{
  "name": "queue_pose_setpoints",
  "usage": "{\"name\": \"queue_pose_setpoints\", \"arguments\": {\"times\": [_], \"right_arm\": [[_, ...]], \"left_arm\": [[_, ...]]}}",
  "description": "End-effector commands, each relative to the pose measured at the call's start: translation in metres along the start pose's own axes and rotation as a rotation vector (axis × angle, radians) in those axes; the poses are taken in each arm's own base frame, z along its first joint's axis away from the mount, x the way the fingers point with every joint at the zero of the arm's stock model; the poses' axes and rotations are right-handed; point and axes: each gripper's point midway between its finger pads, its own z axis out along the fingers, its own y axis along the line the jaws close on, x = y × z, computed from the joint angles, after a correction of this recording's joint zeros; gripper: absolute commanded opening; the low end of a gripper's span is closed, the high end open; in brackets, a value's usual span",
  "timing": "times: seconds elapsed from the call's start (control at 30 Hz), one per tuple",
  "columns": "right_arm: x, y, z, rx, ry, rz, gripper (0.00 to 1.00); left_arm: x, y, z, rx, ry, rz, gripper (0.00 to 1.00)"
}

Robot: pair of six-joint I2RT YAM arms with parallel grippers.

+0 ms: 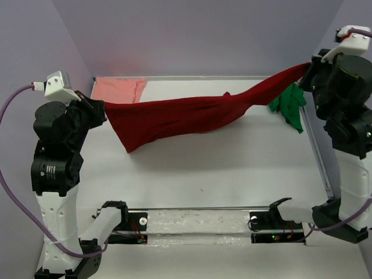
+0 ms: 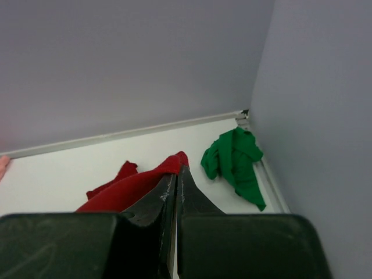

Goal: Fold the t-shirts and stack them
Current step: Flatten the tshirt out

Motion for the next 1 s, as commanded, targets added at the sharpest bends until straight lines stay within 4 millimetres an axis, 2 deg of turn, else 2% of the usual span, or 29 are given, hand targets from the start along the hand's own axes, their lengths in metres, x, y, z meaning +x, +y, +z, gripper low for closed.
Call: {"name": "queue_pose_setpoints", "arguments": {"times": [0.0, 0.03, 0.13, 0.23, 0.3, 0.37, 0.4, 0.47, 0.5, 0.53, 0.57, 0.6, 0.63, 0.67, 0.7, 0.73, 0.77, 0.8, 0.87, 0.9, 0.93, 0.97], "right_arm": [[-0.066, -0.057, -0.062, 0.113, -0.227, 0.045, 0.00], [-0.078, -0.068, -0.081, 0.109, -0.270, 0.078, 0.00], [-0.092, -0.084, -0.106, 0.099, -0.330, 0.106, 0.00], [-0.097, -0.084, -0.113, 0.068, -0.352, 0.118, 0.00], [-0.098, -0.075, -0.107, 0.046, -0.349, 0.106, 0.00], [-0.102, -0.068, -0.100, 0.039, -0.357, 0.096, 0.00], [-0.099, -0.054, -0.087, 0.024, -0.338, 0.052, 0.00], [-0.099, -0.040, -0.070, 0.026, -0.324, 0.019, 0.00], [-0.097, -0.032, -0.059, 0.035, -0.310, -0.020, 0.00], [-0.090, -0.013, -0.037, 0.027, -0.283, -0.052, 0.00], [-0.090, -0.005, -0.027, 0.030, -0.280, -0.071, 0.00], [-0.082, 0.013, -0.005, 0.025, -0.251, -0.110, 0.00], [-0.082, 0.024, 0.002, 0.002, -0.255, -0.129, 0.00], [-0.086, 0.031, 0.012, 0.007, -0.275, -0.134, 0.00], [-0.080, 0.045, 0.030, 0.010, -0.263, -0.191, 0.00], [-0.080, 0.053, 0.037, 0.000, -0.268, -0.214, 0.00], [-0.083, 0.058, 0.042, -0.004, -0.278, -0.229, 0.00], [-0.101, 0.055, 0.036, -0.002, -0.323, -0.206, 0.00], [-0.111, 0.061, 0.032, -0.030, -0.352, -0.198, 0.00], [-0.118, 0.060, 0.022, -0.043, -0.373, -0.187, 0.00], [-0.118, 0.062, 0.017, -0.044, -0.378, -0.200, 0.00], [-0.116, 0.053, 0.012, 0.006, -0.371, -0.215, 0.00]], "left_arm": [[-0.036, -0.017, -0.032, 0.072, -0.131, 0.043, 0.00], [-0.048, -0.022, -0.044, 0.092, -0.176, 0.047, 0.00], [-0.069, -0.033, -0.063, 0.130, -0.239, 0.055, 0.00], [-0.086, -0.029, -0.069, 0.093, -0.302, 0.065, 0.00], [-0.102, -0.034, -0.073, 0.104, -0.364, 0.071, 0.00], [-0.113, -0.039, -0.069, 0.108, -0.389, 0.082, 0.00], [-0.117, -0.038, -0.064, 0.090, -0.391, 0.086, 0.00], [-0.124, -0.041, -0.055, 0.072, -0.394, 0.093, 0.00], [-0.121, -0.045, -0.036, 0.070, -0.362, 0.103, 0.00], [-0.120, -0.048, -0.028, 0.076, -0.355, 0.106, 0.00], [-0.118, -0.052, -0.008, 0.076, -0.343, 0.109, 0.00], [-0.116, -0.056, 0.002, 0.087, -0.334, 0.115, 0.00], [-0.115, -0.057, 0.011, 0.087, -0.330, 0.117, 0.00], [-0.111, -0.060, 0.034, 0.083, -0.315, 0.124, 0.00], [-0.109, -0.062, 0.045, 0.084, -0.308, 0.130, 0.00], [-0.109, -0.065, 0.054, 0.085, -0.299, 0.139, 0.00], [-0.108, -0.067, 0.064, 0.085, -0.285, 0.147, 0.00], [-0.115, -0.072, 0.076, 0.079, -0.287, 0.154, 0.00], [-0.127, -0.079, 0.077, 0.093, -0.308, 0.153, 0.00], [-0.144, -0.085, 0.067, 0.105, -0.351, 0.152, 0.00], [-0.153, -0.087, 0.059, 0.103, -0.375, 0.152, 0.00], [-0.166, -0.093, 0.043, 0.119, -0.413, 0.144, 0.00]]}}
